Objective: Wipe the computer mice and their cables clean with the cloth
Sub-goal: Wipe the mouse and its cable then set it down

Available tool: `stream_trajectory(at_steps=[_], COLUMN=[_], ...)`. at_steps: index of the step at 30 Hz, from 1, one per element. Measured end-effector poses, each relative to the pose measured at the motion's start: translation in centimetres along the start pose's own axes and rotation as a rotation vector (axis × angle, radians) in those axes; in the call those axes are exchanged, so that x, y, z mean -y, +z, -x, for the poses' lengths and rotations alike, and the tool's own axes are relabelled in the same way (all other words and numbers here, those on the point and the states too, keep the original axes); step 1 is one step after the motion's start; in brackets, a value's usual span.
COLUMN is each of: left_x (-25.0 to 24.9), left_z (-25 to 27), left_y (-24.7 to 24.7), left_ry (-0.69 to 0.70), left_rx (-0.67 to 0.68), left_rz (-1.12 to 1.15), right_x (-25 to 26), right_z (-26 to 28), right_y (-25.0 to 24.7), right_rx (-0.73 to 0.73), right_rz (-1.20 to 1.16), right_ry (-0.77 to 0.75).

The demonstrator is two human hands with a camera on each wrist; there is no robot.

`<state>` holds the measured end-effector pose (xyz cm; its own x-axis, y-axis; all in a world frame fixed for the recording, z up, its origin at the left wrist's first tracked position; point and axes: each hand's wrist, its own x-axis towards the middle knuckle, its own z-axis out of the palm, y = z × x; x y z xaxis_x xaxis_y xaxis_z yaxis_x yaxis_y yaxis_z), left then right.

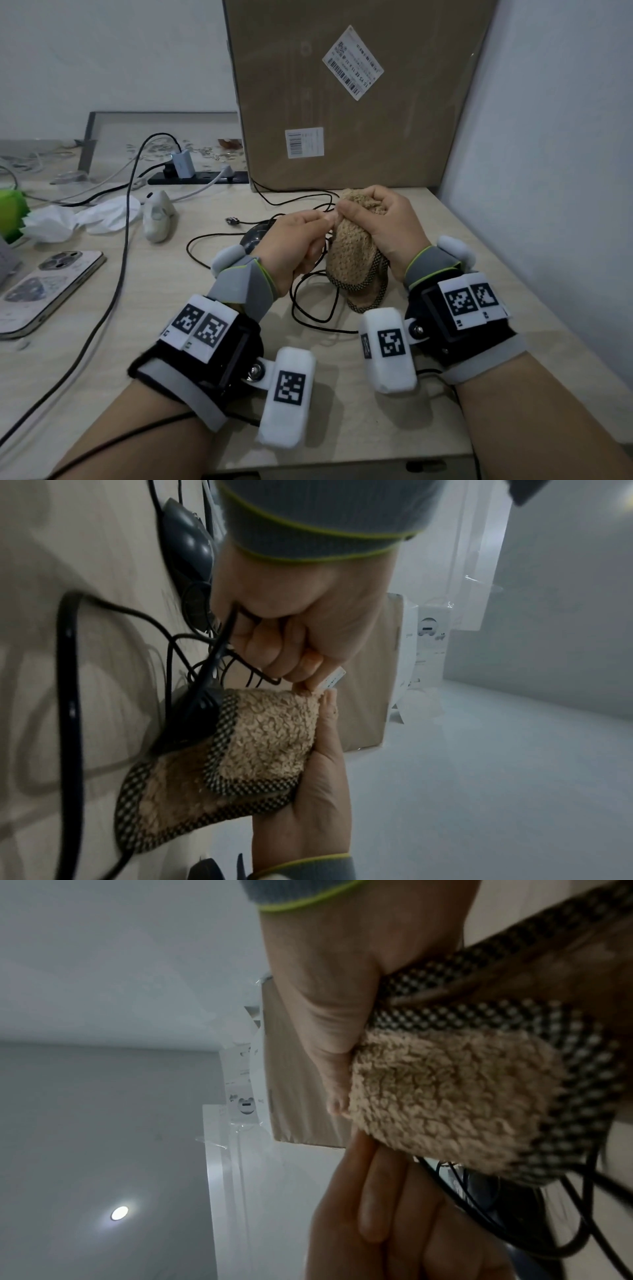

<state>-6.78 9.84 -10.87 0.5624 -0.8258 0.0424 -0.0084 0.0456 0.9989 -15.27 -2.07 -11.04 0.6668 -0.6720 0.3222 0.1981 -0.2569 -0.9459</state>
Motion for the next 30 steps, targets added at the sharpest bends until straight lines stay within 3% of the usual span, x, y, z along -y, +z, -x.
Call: stream_trajectory(at_steps=[6, 10, 14, 16, 18, 21, 24, 27, 30], left_x=[0.1, 0.0, -0.1, -0.2, -0.2, -0.2, -0.3, -0.1, 0.7], left_z=[-0.1, -0.2, 0.1, 0.1, 0.1, -0.2, -0.8, -0.9, -1.1], left_y=[0.4, 0.1, 0.2, 0.3, 0.3, 0.1, -0.8, -1.7, -1.7], left_ry=[-0.002, -0.011, -0.022, -0.032, -0.028, -0.011, -0.020, -0.059, -0.143], left_rx=[0.016, 0.029, 0.126, 0.163, 0.158, 0.060, -0.141, -0.255, -0.251], left_rz=[0.069, 0.099, 0.016, -0.008, -0.018, -0.012, 0.039, 0.060, -0.064], right_x=[-0.2, 0.1, 0.3, 0.4, 0.5, 0.3, 0.3, 0.0, 0.2], right_z=[-0.5, -0.3, 0.2, 0.4, 0.3, -0.5, -1.4, -2.1, -2.1], right_y=[-0.3, -0.4, 0.0, 0.0, -0.1, -0.8, -1.9, -3.6, -4.8], right_rx=[-0.195, -0.068, 0.105, 0.113, 0.033, -0.201, -0.332, -0.313, -0.285], right_rz=[-0.131, -0.250, -0.155, -0.101, -0.052, -0.045, -0.314, -0.575, -0.660], right_ry=[0.096, 0.157, 0.117, 0.108, 0.111, 0.138, 0.243, 0.386, 0.516])
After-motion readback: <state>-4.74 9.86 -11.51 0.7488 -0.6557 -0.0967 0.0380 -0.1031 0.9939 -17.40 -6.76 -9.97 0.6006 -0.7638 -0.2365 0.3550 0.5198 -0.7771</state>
